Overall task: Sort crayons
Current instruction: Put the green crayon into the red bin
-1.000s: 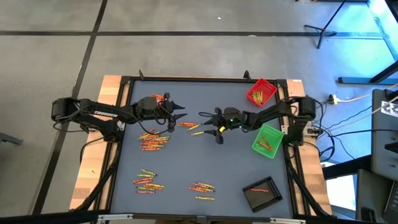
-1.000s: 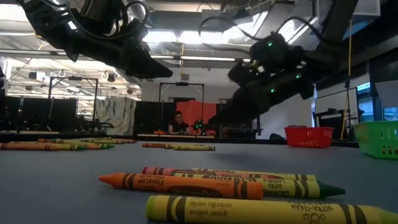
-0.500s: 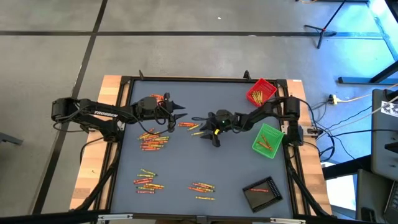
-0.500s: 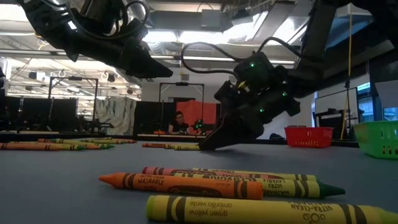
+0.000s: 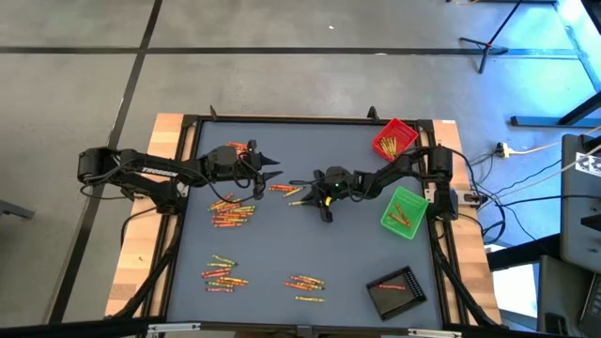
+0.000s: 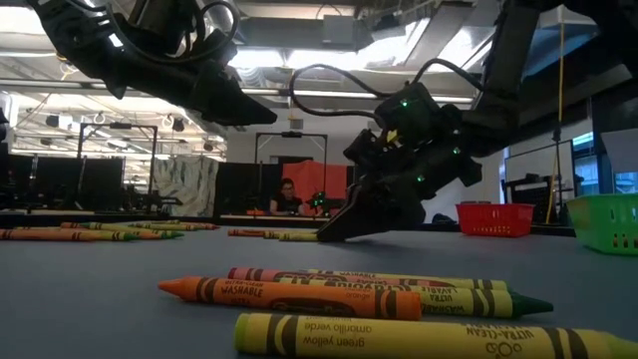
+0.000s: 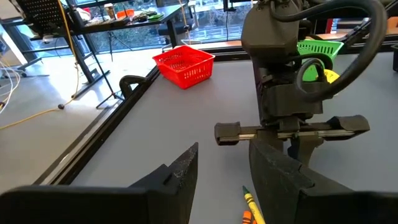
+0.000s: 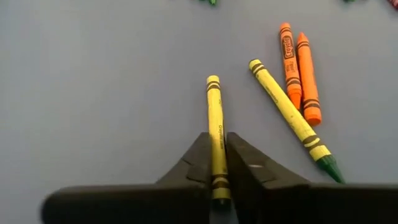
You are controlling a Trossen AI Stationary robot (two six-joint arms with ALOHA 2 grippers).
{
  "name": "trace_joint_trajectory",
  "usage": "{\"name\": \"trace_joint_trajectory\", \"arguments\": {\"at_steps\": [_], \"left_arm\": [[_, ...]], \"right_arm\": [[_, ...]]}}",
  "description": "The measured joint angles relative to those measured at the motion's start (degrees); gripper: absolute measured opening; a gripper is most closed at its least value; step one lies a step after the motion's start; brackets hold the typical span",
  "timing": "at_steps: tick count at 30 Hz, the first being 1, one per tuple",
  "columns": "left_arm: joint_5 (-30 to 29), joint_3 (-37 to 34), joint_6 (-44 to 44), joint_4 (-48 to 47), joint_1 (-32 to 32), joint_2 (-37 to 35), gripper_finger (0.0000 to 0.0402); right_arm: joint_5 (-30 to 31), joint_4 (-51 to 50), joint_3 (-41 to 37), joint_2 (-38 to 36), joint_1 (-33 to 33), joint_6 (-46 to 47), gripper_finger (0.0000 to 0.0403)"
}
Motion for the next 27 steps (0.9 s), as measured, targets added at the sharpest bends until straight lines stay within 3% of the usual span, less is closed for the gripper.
{"name": "trace_joint_trajectory", "arguments": {"at_steps": [5, 13, 27], "left_arm": [[0.0, 0.0, 0.0, 0.0, 0.0, 0.0, 0.0127], [0.0, 0.0, 0.0, 0.0, 0.0, 0.0, 0.0127], [0.2, 0.0, 0.0, -0.1, 0.0, 0.0, 0.0127]], "right_arm": [[0.0, -0.1, 0.0, 0.0, 0.0, -1.0, 0.0012], [1.3, -6.2, -0.3, -4.7, 1.8, -0.5, 0.0038], [20.4, -37.4, -0.2, -26.9, 3.6, 1.2, 0.0029]]}}
